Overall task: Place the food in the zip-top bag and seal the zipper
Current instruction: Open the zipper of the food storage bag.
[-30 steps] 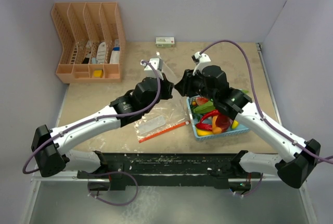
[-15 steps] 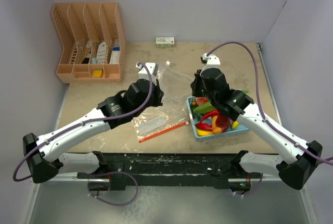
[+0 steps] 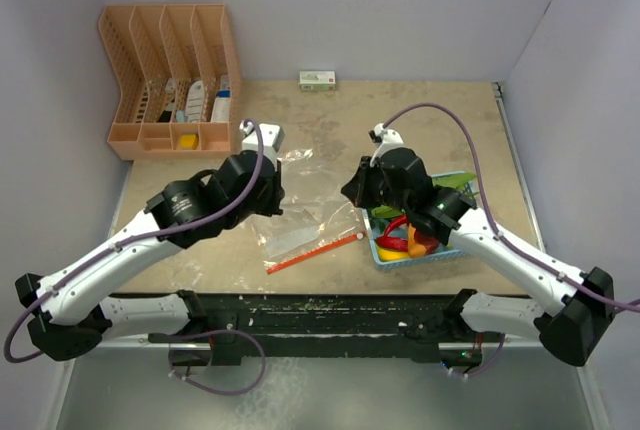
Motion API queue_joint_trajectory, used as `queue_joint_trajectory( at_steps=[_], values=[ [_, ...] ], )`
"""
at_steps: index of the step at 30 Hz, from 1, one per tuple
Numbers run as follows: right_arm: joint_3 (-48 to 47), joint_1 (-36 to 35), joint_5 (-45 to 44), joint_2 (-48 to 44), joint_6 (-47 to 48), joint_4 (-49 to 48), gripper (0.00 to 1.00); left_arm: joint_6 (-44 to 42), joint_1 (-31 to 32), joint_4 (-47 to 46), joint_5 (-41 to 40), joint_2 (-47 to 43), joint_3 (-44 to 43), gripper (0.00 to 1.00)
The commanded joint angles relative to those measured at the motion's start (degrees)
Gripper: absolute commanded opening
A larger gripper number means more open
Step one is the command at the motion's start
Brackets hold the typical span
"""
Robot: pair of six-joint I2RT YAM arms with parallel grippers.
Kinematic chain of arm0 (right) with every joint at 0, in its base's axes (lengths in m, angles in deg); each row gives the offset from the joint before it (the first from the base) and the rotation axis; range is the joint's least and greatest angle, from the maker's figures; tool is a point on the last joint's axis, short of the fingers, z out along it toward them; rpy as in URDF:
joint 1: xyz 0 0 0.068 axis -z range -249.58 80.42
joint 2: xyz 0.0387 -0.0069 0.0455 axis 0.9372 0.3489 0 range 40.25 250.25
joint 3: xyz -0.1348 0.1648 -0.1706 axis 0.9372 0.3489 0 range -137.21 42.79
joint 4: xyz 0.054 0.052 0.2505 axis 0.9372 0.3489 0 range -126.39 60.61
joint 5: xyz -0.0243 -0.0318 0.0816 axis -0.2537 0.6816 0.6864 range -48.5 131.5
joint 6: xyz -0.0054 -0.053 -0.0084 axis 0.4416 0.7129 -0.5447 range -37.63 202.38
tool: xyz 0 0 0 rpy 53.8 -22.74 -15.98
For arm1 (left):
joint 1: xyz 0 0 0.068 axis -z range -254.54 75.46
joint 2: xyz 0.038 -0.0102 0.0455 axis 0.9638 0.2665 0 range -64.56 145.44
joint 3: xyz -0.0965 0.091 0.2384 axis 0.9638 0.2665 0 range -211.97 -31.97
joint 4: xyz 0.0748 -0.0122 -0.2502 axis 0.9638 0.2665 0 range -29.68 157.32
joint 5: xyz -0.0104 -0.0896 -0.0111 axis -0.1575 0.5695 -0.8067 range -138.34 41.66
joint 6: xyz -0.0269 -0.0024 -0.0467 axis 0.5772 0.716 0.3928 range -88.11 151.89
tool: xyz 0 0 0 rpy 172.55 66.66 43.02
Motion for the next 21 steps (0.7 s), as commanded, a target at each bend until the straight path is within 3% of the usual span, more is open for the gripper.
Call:
queue_joint_trajectory(
  at_steps=[1, 10, 21],
  values=[
    [4.0, 1.5, 0.0, 1.5, -0.8, 0.2, 0.0, -3.8, -0.5, 6.9, -0.6, 2.1, -1.8, 0.0],
    [4.8, 1.6, -8.3, 2.9, -2.6, 4.6, 0.0, -4.3, -0.6, -5.2, 0.1, 9.9, 8.1, 0.0],
    [3.1, 1.5, -5.2, 1.7, 0.9, 7.3, 0.38, -4.0, -0.5, -14.7, -1.9, 13.9, 13.8, 0.0]
  ],
)
